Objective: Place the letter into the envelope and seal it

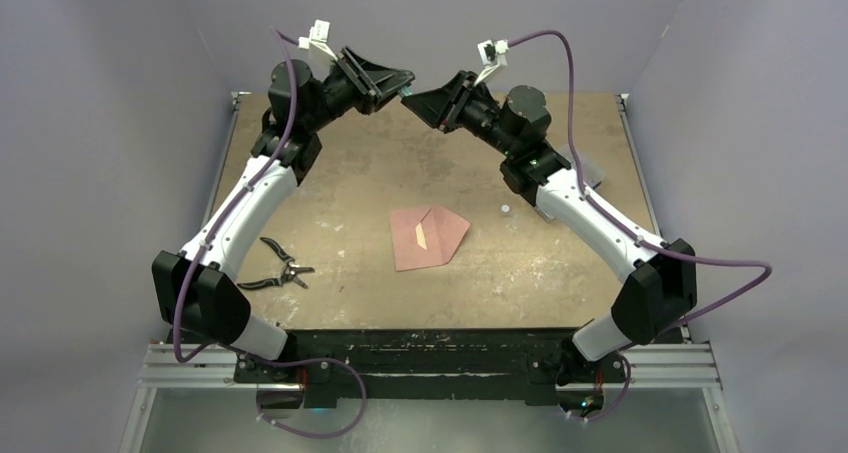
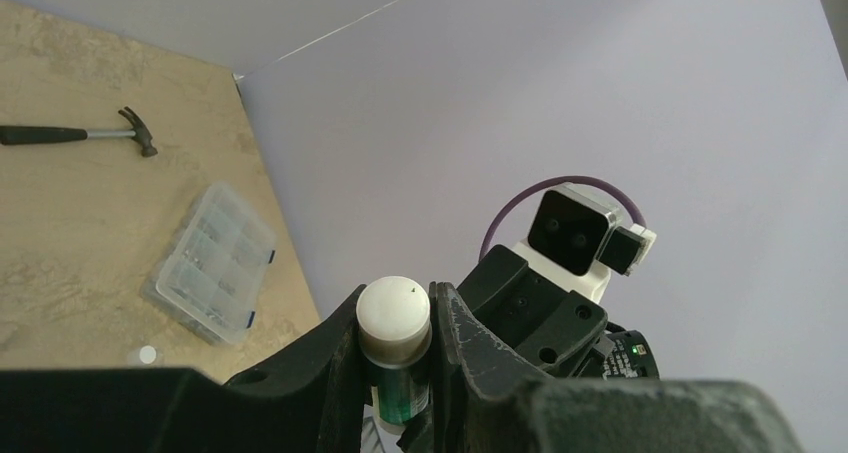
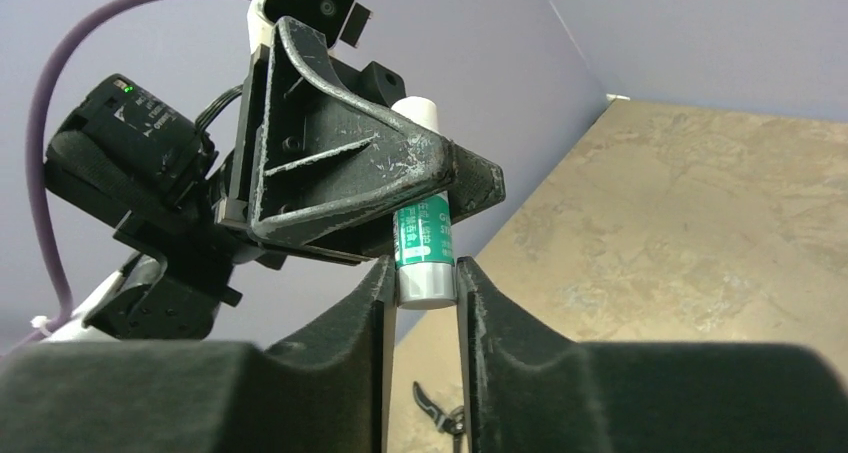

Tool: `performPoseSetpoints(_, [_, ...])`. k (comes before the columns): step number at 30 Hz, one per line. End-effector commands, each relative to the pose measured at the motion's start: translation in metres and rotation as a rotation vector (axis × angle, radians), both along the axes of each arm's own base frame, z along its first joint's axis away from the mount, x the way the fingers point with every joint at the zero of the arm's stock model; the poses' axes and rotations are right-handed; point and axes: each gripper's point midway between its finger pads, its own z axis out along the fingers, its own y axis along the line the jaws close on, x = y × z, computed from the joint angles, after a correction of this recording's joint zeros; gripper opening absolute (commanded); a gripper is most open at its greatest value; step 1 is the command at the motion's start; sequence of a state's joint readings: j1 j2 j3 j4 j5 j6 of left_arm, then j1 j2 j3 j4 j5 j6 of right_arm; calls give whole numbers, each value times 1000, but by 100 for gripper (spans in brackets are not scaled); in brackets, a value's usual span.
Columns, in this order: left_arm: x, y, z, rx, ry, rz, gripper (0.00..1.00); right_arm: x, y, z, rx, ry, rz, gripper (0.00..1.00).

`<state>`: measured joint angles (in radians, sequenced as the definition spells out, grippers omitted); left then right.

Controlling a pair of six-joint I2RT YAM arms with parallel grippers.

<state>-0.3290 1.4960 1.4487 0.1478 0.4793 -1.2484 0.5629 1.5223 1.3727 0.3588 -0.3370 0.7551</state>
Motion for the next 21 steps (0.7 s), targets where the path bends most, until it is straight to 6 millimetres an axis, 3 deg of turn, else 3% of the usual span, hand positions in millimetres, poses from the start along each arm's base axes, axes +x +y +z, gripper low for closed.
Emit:
performPoseSetpoints(1, [-4,4,19,-31,-54,-8,0,-17,-5,29,86,-31,27,22])
performPoseSetpoints(6, [-13,4,29,-45,-124,-27,0,-32,-4,43,175,51,109,1])
performPoseSetpoints(13, [-52,18,87,-139,-502,-6,0,-70,-33,96,610,254,317,0])
performPoseSetpoints(17, [-77,28,107,-172,-698,15,0,-78,-56,107,870,343,436,0])
performPoseSetpoints(21, [-118,33,123,-215,-925,-31,0,-82,-76,107,1087,441,559,0])
